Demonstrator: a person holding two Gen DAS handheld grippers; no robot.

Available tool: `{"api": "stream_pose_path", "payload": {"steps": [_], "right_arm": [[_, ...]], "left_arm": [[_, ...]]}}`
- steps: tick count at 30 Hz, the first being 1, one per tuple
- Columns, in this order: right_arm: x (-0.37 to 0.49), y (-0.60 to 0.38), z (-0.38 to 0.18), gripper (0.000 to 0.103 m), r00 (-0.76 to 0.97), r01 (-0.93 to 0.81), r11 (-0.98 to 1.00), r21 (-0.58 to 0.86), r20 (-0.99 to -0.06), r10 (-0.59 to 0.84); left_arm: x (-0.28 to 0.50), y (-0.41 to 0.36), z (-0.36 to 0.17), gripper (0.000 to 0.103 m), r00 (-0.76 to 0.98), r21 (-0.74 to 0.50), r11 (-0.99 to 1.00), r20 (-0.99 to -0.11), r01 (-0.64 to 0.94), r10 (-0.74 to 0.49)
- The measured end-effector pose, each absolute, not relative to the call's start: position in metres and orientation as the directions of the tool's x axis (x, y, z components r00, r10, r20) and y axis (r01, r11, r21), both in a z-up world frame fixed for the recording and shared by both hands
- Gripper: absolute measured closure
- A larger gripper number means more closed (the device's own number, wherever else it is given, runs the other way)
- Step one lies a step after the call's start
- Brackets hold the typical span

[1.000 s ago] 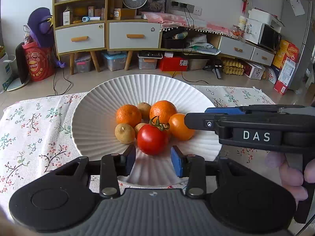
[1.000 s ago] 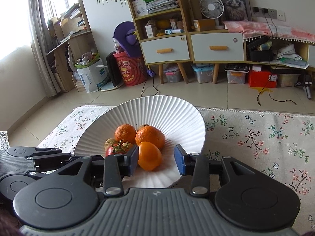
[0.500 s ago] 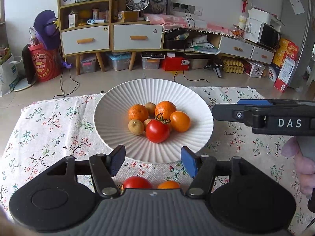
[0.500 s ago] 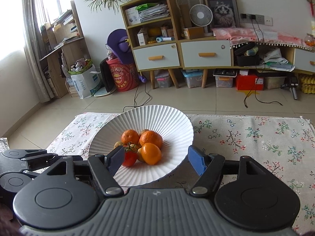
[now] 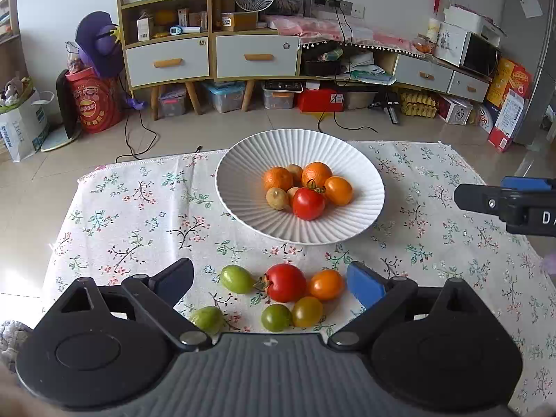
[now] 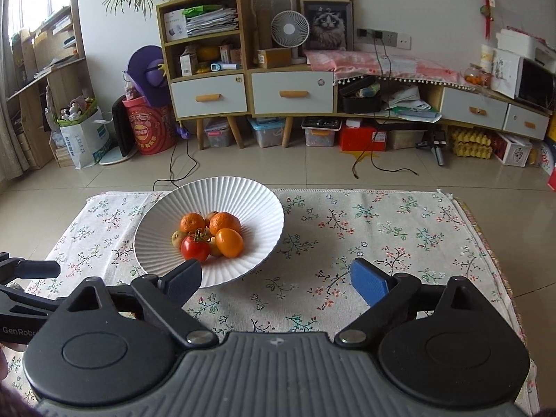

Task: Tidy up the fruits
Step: 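Withdraw both tools from the bowl back toward the remaining tomatoes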

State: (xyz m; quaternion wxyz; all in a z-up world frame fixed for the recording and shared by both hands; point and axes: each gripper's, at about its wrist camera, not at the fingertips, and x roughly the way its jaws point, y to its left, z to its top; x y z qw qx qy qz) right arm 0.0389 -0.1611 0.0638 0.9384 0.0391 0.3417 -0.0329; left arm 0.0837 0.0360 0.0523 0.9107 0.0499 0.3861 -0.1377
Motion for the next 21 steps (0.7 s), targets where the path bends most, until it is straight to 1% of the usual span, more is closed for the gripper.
{"api": "stream_pose_path", "payload": {"steps": [3,5,9,12,21], "right_arm": [[0.041,-0.15,0.066,0.008,0.744,0.098,0.995,0.015,-0.665,-0.063],[0.042,-0.143,0.066,0.006,0.742,0.095,0.995,0.008,-0.667,-0.065],[0.038,-0.132,0.061,0.004,0.757,0.053,0.998,0.043,-0.653,-0.012],[0.044,-0.13,0.054,0.004,0.748,0.023,0.997,0.073,-0.663,0.032],[0.052,-0.122,0.037,0.002,0.755,-0.114,0.991,0.064,-0.643,0.128]], "left_arm": [[0.079,0.042,0.052,0.012,0.67,0.021,0.956,-0.717,0.292,-0.19],[0.076,0.046,0.052,0.009,0.683,0.034,0.957,-0.708,0.289,-0.181],[0.07,0.057,0.045,0.009,0.689,0.042,0.962,-0.707,0.269,-0.161],[0.07,0.066,0.039,0.009,0.686,0.03,0.968,-0.711,0.247,-0.153],[0.076,0.082,0.024,0.009,0.666,0.037,0.987,-0.742,0.158,-0.079]]}}
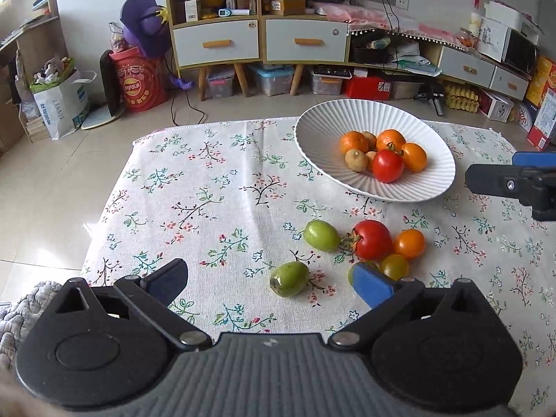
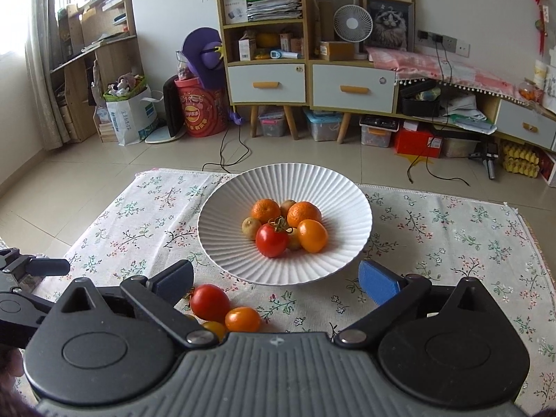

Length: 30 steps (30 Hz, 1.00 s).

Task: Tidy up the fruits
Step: 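Withdraw both tools from the bowl back toward the remaining tomatoes, then grasp a green tomato with the left tool while the right tool grasps an orange tomato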

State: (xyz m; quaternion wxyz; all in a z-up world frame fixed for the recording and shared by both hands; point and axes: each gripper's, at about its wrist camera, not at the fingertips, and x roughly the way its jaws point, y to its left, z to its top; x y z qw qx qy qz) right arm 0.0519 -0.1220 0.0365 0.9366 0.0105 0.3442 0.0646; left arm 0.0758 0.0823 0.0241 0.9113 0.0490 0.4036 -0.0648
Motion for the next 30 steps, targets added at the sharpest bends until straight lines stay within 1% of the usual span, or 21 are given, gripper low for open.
{"api": "stream_pose_path", "payload": {"steps": [3,6,7,9,10,12,16,18,22,25,27,29,30], "right_arm": [[0.055,-0.123,0.027,0.001,0.752,-0.149,0.986,0.07,-0.639,0.159],[0.054,-0.127,0.015,0.001,0.75,-0.176,0.98,0.087,-0.633,0.191],[0.054,-0.128,0.011,0.001,0.745,-0.17,0.982,0.087,-0.641,0.186],[0.056,-0.129,0.004,0.001,0.699,-0.127,0.989,0.08,-0.7,0.146],[0.057,-0.132,0.002,0.001,0.677,-0.119,0.988,0.1,-0.719,0.154],[0.054,-0.137,-0.002,0.001,0.663,-0.114,0.983,0.144,-0.726,0.183],[0.044,-0.139,-0.01,0.003,0.66,-0.09,0.99,0.111,-0.737,0.143],[0.04,-0.138,-0.011,0.003,0.665,-0.087,0.991,0.104,-0.734,0.136],[0.04,-0.133,-0.015,0.009,0.673,-0.158,0.98,0.12,-0.713,0.196],[0.039,-0.132,-0.016,0.015,0.679,-0.181,0.972,0.146,-0.696,0.231],[0.041,-0.131,-0.016,0.019,0.681,-0.208,0.965,0.16,-0.685,0.261],[0.041,-0.129,-0.018,0.027,0.682,-0.225,0.962,0.151,-0.681,0.267],[0.042,-0.127,-0.02,0.028,0.68,-0.236,0.961,0.142,-0.683,0.268]], "left_arm": [[0.083,0.08,0.023,0.008,0.664,0.037,0.989,-0.745,0.141,-0.067],[0.085,0.075,0.017,0.008,0.68,0.026,0.99,-0.73,0.14,-0.077],[0.085,0.073,0.014,0.008,0.688,0.019,0.99,-0.72,0.14,-0.084],[0.085,0.072,0.007,0.008,0.694,0.011,0.989,-0.714,0.145,-0.093],[0.085,0.072,0.004,0.008,0.693,0.01,0.99,-0.715,0.142,-0.092],[0.085,0.075,-0.001,0.008,0.692,0.009,0.991,-0.717,0.131,-0.085],[0.077,0.085,-0.005,0.009,0.699,0.016,0.998,-0.714,0.068,-0.036],[0.075,0.089,-0.005,0.01,0.697,-0.013,0.999,-0.716,0.042,-0.039],[0.074,0.09,-0.007,0.017,0.695,-0.046,0.997,-0.715,0.058,-0.073],[0.076,0.089,-0.012,0.032,0.672,-0.077,0.995,-0.733,0.07,-0.104],[0.076,0.09,-0.015,0.038,0.662,-0.094,0.993,-0.74,0.075,-0.12],[0.075,0.09,-0.018,0.048,0.652,-0.101,0.992,-0.747,0.079,-0.129],[0.075,0.089,-0.02,0.049,0.649,-0.101,0.992,-0.75,0.078,-0.128]]}}
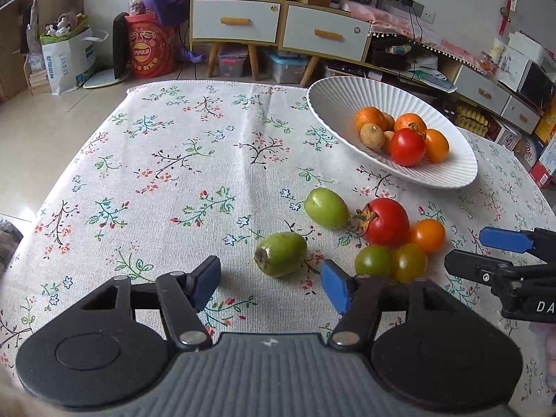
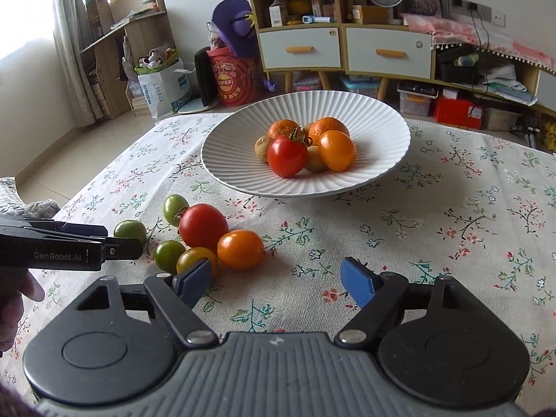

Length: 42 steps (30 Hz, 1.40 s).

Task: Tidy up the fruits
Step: 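Grasp a green tomato with the left tool while the right tool grasps an orange tomato, then carry the green and orange tomatoes over the white bowl with both tools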

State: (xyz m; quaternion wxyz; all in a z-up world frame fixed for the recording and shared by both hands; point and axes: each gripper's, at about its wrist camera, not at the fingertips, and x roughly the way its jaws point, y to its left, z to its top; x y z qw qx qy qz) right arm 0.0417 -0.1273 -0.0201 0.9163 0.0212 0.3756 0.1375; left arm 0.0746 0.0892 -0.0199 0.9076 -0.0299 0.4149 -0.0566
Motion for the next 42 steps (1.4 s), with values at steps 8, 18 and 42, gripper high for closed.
{"api": "stream_pose_path", "payload": {"steps": [8,18,42], "right_arm": [[0.048,-0.114,-0.03,0.044,0.684,-0.275,0.96,0.059,-0.689,0.238],[0.047,-0.103,-0.031,0.052,0.697,-0.318,0.948,0.023,-0.672,0.25],[0.044,-0.093,-0.029,0.072,0.71,-0.344,0.939,0.014,-0.65,0.27]], "left_arm": [[0.078,0.083,-0.019,0.062,0.659,-0.084,0.994,-0.745,0.067,-0.108],[0.081,0.072,-0.022,0.065,0.692,-0.057,0.996,-0.717,0.069,-0.089],[0.084,0.076,-0.019,0.078,0.689,-0.059,0.997,-0.72,0.057,-0.082]]}}
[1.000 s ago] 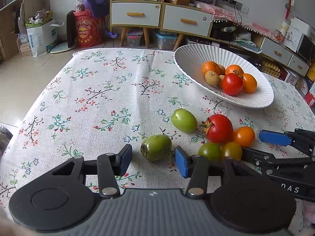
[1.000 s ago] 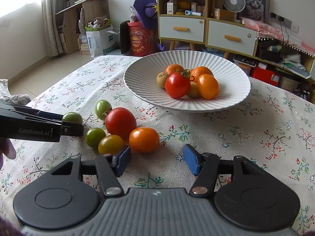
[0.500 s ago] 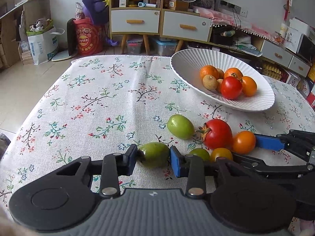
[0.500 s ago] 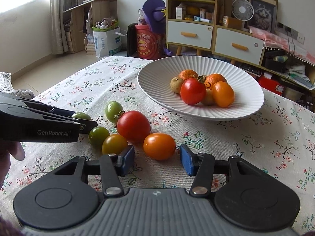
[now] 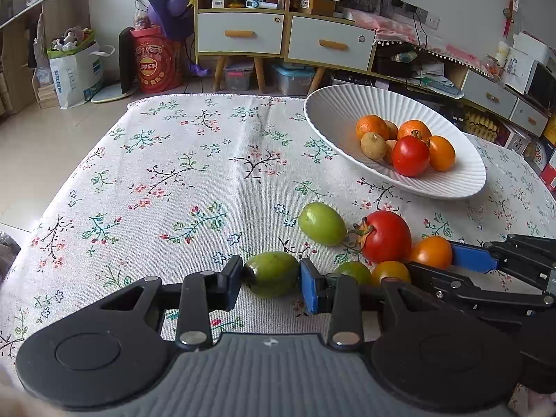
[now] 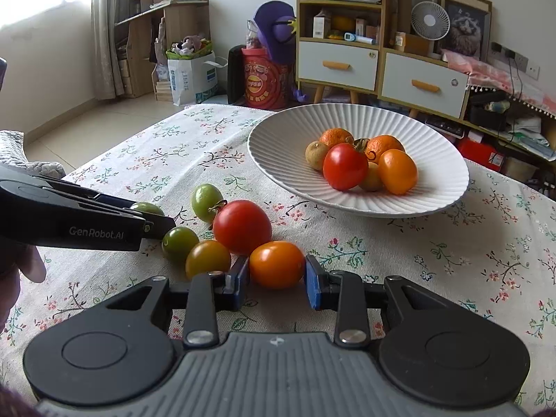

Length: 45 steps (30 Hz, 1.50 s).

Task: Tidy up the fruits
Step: 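Carry the green and orange tomatoes over the white bowl with both tools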

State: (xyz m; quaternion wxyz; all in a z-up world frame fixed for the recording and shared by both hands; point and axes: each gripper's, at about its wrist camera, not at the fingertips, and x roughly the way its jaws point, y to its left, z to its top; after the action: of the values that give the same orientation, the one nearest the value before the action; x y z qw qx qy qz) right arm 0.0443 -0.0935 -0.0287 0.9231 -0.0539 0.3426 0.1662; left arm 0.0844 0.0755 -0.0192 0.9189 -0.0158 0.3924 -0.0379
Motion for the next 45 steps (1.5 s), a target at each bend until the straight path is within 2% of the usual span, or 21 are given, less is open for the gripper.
{"api": "stream_pose_path", "payload": {"steps": [10,22,34,45], "right_arm": [[0.045,-0.105,-0.009,0.072,0.727,-0.297,0.952,0.078,-0.627,0.279],[0.047,-0.113,0.007,0.073,0.775,-0.263,0.964,0.042,-0.586,0.237],[0.076,-0.151,0.013,0.072,0.821,-0.136,0.988,0.075,-0.55,0.155],[0.109,-0.163,0.016,0.072,0.789,-0.23,0.973,-0.003,-0.586,0.184]], "left_arm": [[0.083,0.08,-0.005,0.078,0.697,-0.11,0.993,-0.709,0.035,-0.103],[0.078,0.069,0.02,0.078,0.731,-0.126,0.989,-0.667,0.08,-0.144],[0.101,0.045,0.035,0.078,0.749,-0.151,0.981,-0.634,0.122,-0.191],[0.15,0.028,0.036,0.078,0.745,-0.146,0.967,-0.617,0.206,-0.252]]}}
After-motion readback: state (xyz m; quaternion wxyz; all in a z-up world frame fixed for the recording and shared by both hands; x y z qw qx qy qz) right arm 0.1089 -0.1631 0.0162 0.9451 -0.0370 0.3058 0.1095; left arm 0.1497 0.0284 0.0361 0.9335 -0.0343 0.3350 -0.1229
